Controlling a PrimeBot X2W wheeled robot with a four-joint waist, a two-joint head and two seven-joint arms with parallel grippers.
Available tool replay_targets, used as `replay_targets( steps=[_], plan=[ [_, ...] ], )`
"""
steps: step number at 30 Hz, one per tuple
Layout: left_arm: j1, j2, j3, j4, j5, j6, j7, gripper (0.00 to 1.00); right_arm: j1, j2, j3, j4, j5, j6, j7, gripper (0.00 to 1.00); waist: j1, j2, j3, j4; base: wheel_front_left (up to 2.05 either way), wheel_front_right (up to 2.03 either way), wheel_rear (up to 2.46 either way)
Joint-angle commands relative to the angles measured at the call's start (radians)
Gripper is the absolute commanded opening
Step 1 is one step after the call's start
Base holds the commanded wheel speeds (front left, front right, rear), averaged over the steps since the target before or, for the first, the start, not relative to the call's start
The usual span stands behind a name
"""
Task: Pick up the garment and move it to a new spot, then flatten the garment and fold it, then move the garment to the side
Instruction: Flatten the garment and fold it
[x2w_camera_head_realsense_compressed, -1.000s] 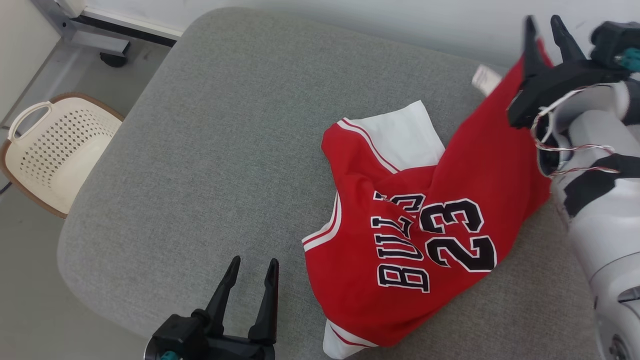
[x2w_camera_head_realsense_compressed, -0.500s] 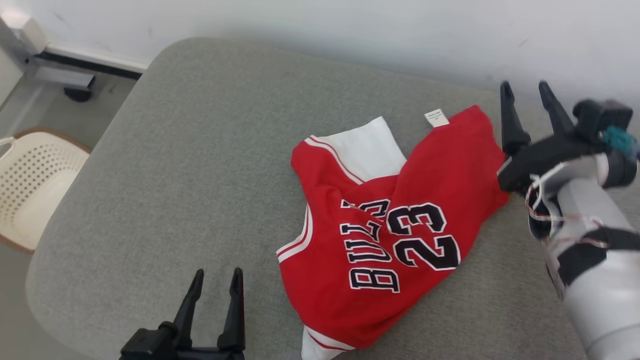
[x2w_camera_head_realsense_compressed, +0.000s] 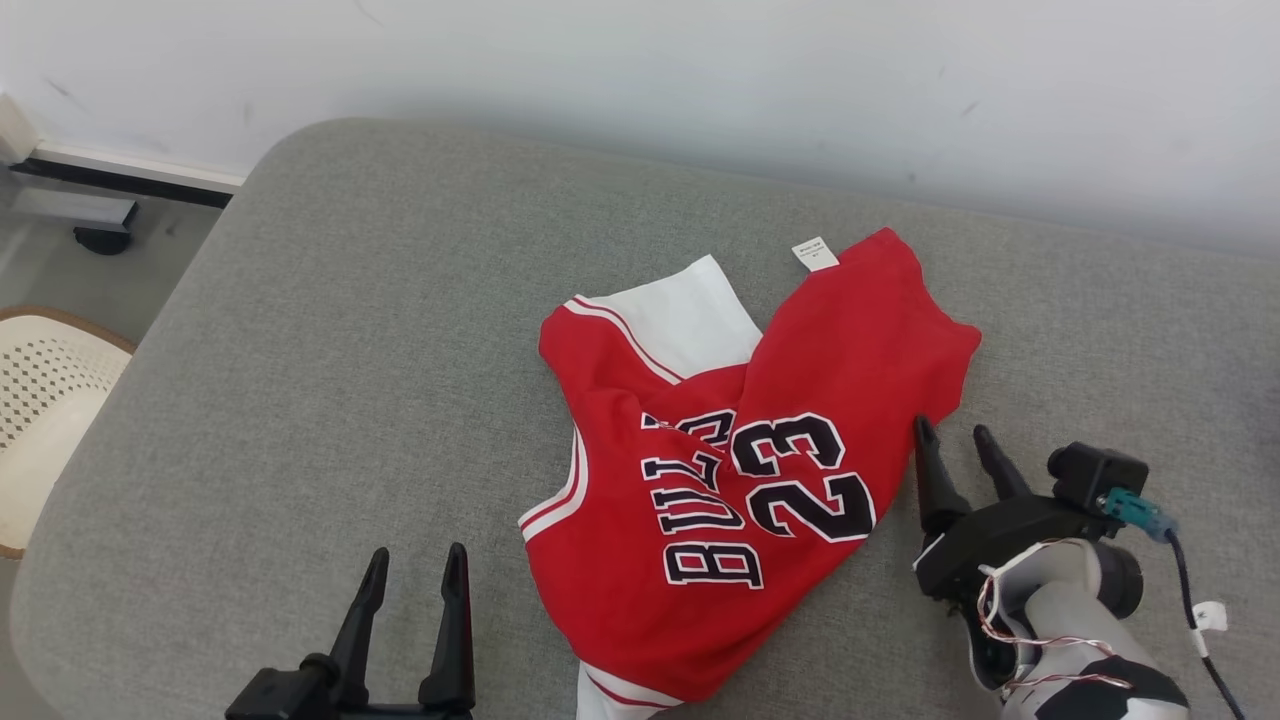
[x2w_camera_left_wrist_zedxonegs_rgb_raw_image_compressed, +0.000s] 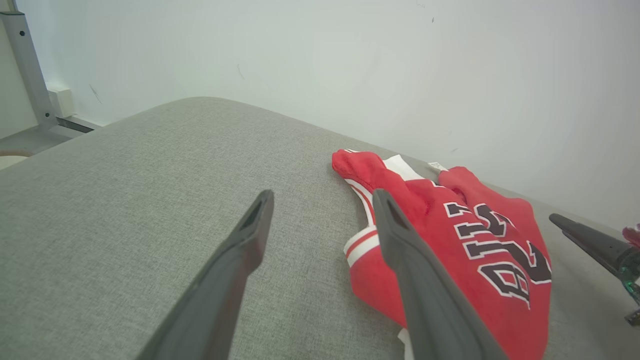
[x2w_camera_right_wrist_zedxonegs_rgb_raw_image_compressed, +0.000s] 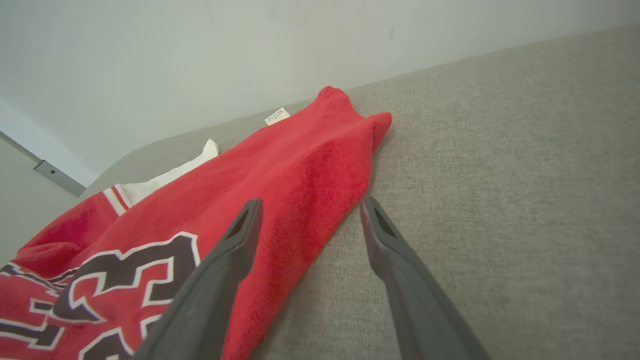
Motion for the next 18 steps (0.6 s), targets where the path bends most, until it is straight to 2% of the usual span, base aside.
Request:
replay_targets(
  steps=[1, 7, 8, 9, 12, 15, 18],
  plan=[
    [0.008, 0.001, -0.007, -0.001, 0.003, -0.004, -0.002, 1.00, -0.012, 0.017, 0.006, 0.031, 0.027, -0.003, 0.003, 1.00, 0.0002, 0.0001, 0.004, 0.007, 0.00, 0.00, 0.00],
    [-0.004, 0.001, -0.023, 0.008, 0.004, -0.007, -0.002, 1.00, -0.052, 0.056, 0.035, 0.150, 0.061, -0.003, 0.031, 1.00, 0.0002, 0.0001, 0.002, 0.034, 0.00, 0.00, 0.00],
    [-0.004, 0.001, -0.025, 0.010, 0.004, -0.008, -0.002, 1.00, -0.060, 0.060, 0.043, 0.163, 0.062, -0.002, 0.030, 0.32, 0.0002, 0.0001, 0.000, 0.039, 0.00, 0.00, 0.00],
    [-0.003, 0.001, -0.026, 0.010, 0.005, -0.005, -0.002, 1.00, -0.063, 0.064, 0.052, 0.172, 0.061, -0.002, 0.028, 0.00, 0.0002, 0.0001, -0.002, 0.042, 0.00, 0.00, 0.00],
    [0.001, 0.001, -0.024, 0.009, 0.004, -0.004, -0.002, 1.00, -0.073, 0.065, 0.062, 0.181, 0.060, -0.003, 0.016, 0.00, 0.0002, 0.0001, -0.005, 0.048, 0.00, 0.00, 0.00],
    [0.011, 0.001, -0.017, 0.008, 0.006, -0.004, -0.002, 1.00, -0.097, 0.040, 0.093, 0.164, 0.007, -0.003, 0.001, 0.00, 0.0002, 0.0001, -0.012, 0.051, 0.00, 0.00, 0.00],
    [0.017, 0.001, -0.011, 0.009, 0.008, -0.005, -0.002, 1.00, -0.113, 0.039, 0.090, 0.096, -0.036, -0.002, -0.001, 0.00, 0.0002, 0.0001, -0.018, 0.050, 0.00, 0.00, 0.00]
  ],
)
